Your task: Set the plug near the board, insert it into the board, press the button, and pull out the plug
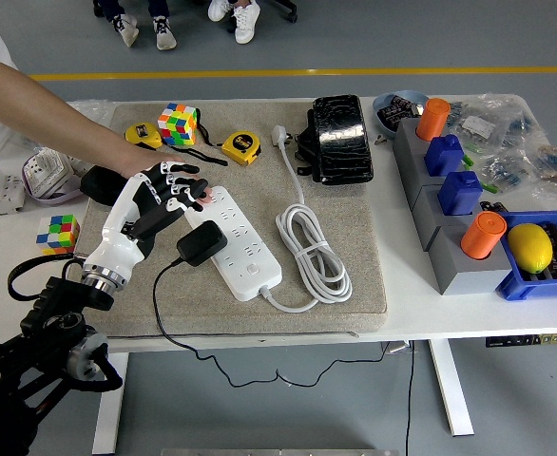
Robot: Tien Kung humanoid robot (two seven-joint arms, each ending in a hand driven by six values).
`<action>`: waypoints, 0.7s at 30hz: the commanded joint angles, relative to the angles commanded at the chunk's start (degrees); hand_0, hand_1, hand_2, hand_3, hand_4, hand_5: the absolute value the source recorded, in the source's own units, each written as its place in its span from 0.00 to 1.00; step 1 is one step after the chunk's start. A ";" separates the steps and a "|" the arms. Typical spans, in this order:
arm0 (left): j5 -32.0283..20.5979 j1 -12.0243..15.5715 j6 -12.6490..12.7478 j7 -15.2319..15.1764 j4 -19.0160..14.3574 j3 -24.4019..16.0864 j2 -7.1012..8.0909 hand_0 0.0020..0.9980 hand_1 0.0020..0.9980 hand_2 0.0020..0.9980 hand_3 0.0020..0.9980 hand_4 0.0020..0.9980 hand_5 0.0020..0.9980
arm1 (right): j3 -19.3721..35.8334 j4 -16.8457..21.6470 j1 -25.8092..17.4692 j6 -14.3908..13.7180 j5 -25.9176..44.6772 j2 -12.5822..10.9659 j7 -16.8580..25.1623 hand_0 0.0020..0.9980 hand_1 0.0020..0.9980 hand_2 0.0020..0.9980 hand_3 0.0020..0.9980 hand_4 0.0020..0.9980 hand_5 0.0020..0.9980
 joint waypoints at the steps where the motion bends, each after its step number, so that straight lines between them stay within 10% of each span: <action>1: -0.36 0.02 0.09 -0.36 0.11 -0.03 -0.03 0.43 0.54 0.53 0.54 0.91 0.32 | 0.03 -0.01 -0.01 -0.01 0.00 0.00 0.00 0.48 0.58 0.53 0.51 0.85 0.35; 21: -0.87 0.21 0.05 0.21 0.19 -0.49 -0.01 0.46 0.57 0.54 0.55 0.91 0.36 | -0.53 -0.01 0.00 -0.02 0.17 -0.13 -0.03 0.48 0.58 0.53 0.51 0.85 0.35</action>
